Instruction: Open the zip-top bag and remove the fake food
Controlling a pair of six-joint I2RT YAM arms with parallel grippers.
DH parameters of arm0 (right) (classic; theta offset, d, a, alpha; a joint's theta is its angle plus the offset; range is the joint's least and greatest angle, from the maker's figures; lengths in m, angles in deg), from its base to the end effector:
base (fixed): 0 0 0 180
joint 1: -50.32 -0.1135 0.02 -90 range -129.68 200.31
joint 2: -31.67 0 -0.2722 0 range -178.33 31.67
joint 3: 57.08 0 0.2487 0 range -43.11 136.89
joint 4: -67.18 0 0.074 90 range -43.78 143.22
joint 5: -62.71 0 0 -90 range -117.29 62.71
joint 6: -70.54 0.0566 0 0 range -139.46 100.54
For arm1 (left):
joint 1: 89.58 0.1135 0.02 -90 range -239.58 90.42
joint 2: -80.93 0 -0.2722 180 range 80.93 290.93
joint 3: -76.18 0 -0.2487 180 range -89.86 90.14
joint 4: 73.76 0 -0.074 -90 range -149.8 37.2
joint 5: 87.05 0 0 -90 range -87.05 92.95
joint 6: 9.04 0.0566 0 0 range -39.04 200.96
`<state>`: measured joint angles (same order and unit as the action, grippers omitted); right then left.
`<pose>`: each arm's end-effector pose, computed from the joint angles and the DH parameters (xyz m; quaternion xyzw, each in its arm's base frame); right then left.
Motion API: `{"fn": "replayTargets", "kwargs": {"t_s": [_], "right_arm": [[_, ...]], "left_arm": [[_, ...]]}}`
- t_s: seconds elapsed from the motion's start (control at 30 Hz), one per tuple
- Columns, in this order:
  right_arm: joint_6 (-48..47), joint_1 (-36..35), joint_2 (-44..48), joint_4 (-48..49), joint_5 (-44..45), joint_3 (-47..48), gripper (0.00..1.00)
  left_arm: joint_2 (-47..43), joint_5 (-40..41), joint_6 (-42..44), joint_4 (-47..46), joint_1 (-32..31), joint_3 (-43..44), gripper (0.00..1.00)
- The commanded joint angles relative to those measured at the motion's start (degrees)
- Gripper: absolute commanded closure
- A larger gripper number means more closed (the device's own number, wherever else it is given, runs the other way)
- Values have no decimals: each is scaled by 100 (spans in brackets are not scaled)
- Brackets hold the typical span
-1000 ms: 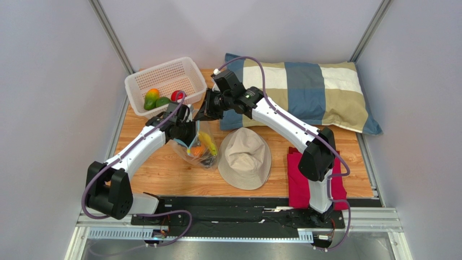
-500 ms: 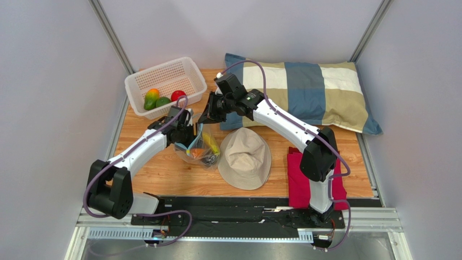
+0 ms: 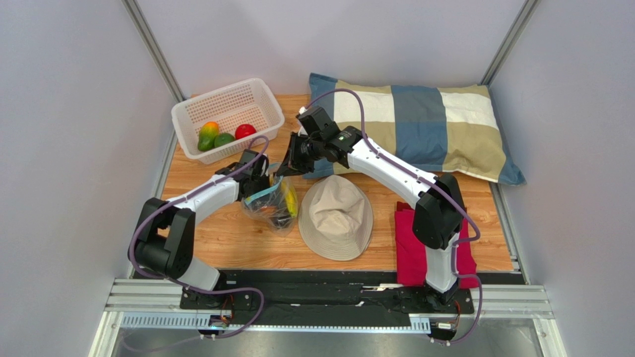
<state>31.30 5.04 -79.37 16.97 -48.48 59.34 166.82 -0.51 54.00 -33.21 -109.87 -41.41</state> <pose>0.3058 0.3379 0.3015 -0.0271 0.9099 0.3942 0.1263 0.2668 -0.1023 0.1686 -0.0499 0.9727 -0.1170 0.1940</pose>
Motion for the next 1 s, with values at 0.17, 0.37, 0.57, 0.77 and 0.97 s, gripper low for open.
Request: {"fn": "replayTargets", "kwargs": {"t_s": [0.17,0.37,0.57,0.77,0.97], "right_arm": [[-330,19,101,-128,-263,99,100],[-418,54,13,-128,-228,108,100],[-813,133,-216,-207,89,485,100],[-875,168,-453,-312,238,811,100],[-963,177,-550,-409,273,829,100]], "left_arm": [[121,558,59,-839,-1,-20,37],[-379,514,279,-489,-1,-11,82],[-1642,-75,437,284,-10,-19,100],[-3101,-1234,595,707,-10,-221,100],[-4569,-1526,481,875,-1,-389,100]]}}
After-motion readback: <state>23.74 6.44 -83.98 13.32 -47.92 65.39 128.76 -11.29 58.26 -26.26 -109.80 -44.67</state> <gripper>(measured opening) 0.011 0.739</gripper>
